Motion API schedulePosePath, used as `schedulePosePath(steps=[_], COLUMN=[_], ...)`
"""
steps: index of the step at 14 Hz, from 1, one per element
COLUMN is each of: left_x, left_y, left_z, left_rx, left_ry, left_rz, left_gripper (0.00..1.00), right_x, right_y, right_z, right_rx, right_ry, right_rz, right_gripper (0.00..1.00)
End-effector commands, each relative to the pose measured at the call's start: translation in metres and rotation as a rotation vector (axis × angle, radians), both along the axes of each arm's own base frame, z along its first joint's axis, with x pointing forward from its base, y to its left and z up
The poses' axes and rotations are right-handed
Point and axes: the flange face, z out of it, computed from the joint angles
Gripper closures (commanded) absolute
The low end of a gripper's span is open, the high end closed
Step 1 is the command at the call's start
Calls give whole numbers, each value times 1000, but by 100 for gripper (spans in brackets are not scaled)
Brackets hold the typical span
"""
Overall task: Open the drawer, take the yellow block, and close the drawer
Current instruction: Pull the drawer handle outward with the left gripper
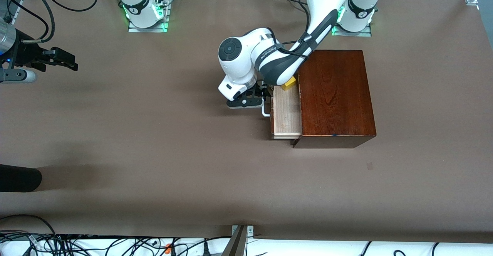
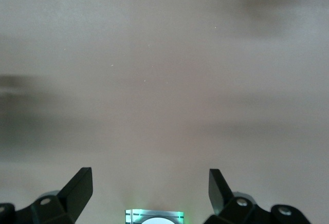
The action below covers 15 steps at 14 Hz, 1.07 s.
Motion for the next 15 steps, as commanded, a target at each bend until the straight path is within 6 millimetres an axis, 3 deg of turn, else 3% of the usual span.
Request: schedulePosePath(steps=[1, 8, 15], left_x=[2, -1, -1], left_y=[-26, -49, -57], left_z=[0, 4, 10], left_rx=[-36, -105, -150], left_ry=[-27, -65, -90], left_rz=[21, 51, 62], left_gripper=[0, 0, 0], right_x=[-1, -1, -1], right_y=[-1, -2, -1], right_z=[6, 6, 7], right_rx=[16, 16, 16], right_ry=[4, 4, 2], right_rz=[5, 3, 5], right_gripper=[0, 0, 0])
